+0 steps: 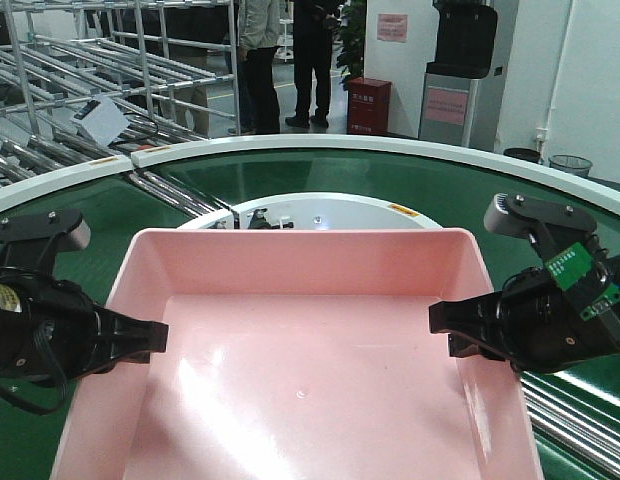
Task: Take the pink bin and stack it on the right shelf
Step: 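Close both grippers on the bin walls and lift the bin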
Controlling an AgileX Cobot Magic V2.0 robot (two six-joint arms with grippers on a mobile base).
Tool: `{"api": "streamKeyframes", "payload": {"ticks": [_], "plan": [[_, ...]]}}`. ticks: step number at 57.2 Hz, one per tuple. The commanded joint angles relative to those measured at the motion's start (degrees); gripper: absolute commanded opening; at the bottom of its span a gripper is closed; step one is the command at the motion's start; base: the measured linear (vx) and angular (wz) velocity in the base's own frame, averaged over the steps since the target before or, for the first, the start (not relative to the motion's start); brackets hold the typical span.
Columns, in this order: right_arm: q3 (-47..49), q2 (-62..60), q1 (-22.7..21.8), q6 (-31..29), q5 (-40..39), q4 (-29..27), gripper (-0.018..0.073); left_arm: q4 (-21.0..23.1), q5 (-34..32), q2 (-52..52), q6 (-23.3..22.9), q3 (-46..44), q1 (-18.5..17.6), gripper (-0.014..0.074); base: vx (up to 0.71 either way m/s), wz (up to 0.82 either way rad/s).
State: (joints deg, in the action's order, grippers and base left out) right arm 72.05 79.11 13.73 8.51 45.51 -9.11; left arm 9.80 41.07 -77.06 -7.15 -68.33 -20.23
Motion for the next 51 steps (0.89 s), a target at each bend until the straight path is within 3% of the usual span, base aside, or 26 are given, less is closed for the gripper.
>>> {"api": "streamKeyframes", "payload": {"ticks": [1,51], "plan": [[2.08,-2.80,-0.62,-0.47,-5.45,-0.11,-0.0009,-0.54,-2.49,2.11,0.07,-1.60,0.16,-0.0001,0.00,0.00],[2.08,-2.80,-0.62,-0.47,-5.45,-0.11,-0.0009,-0.54,-2.43,2.11,0.07,-1.60,0.16,-0.0001,-0.01,-0.01]]}}
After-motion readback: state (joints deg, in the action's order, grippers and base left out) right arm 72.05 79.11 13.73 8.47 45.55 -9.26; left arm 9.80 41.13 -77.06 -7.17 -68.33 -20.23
